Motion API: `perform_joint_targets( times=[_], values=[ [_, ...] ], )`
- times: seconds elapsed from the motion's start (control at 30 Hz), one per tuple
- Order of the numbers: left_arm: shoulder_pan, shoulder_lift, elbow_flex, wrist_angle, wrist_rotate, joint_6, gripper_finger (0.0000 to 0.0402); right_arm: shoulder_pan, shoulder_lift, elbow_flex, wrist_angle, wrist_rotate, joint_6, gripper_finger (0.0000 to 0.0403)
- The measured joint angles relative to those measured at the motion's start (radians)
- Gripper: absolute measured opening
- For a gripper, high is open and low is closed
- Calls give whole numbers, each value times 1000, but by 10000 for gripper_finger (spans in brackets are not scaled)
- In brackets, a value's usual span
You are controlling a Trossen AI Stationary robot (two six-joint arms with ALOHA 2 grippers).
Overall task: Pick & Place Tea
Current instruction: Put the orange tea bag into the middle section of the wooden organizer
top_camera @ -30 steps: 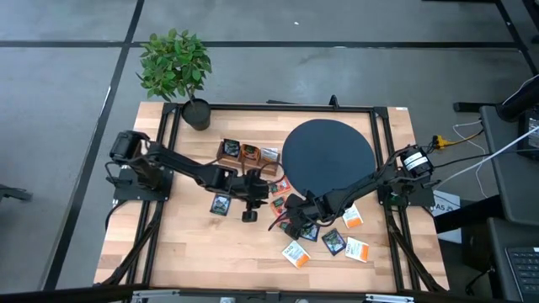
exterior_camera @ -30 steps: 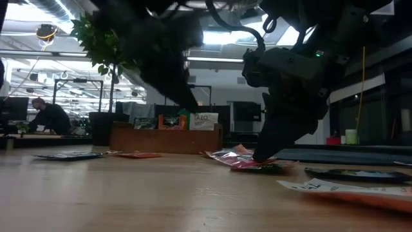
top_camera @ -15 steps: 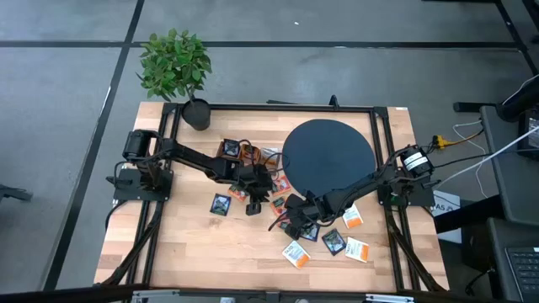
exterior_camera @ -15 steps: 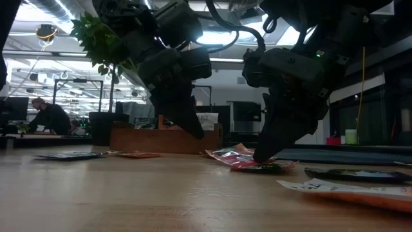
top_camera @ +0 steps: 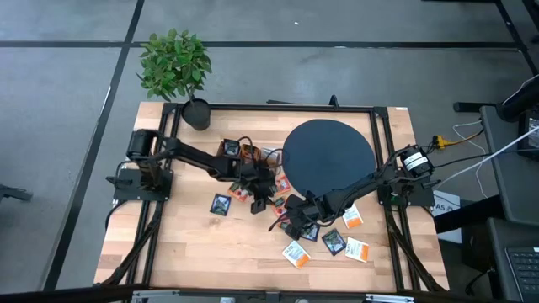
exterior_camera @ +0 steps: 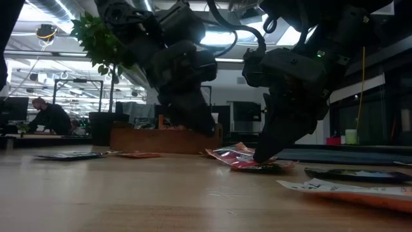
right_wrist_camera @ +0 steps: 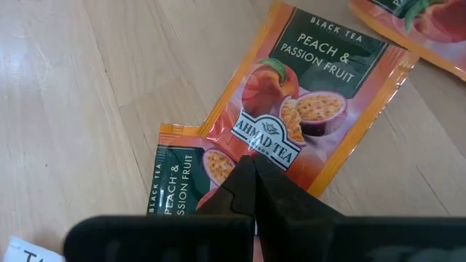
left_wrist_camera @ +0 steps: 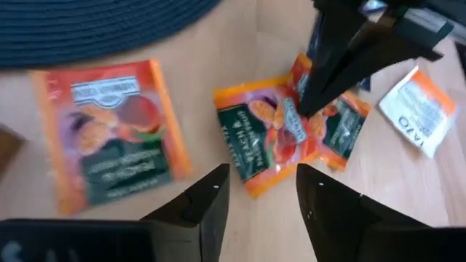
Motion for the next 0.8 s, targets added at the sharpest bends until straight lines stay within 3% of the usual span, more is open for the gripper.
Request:
perform_joint_targets(
  times=[0.17,0.8],
  values=[
    [14,64,-1,25,4,-31,154,0,0,0,3,0,0,0],
    [-5,105,2,104,35,-64,148,0,1,-1,7,0,0,0]
  ],
)
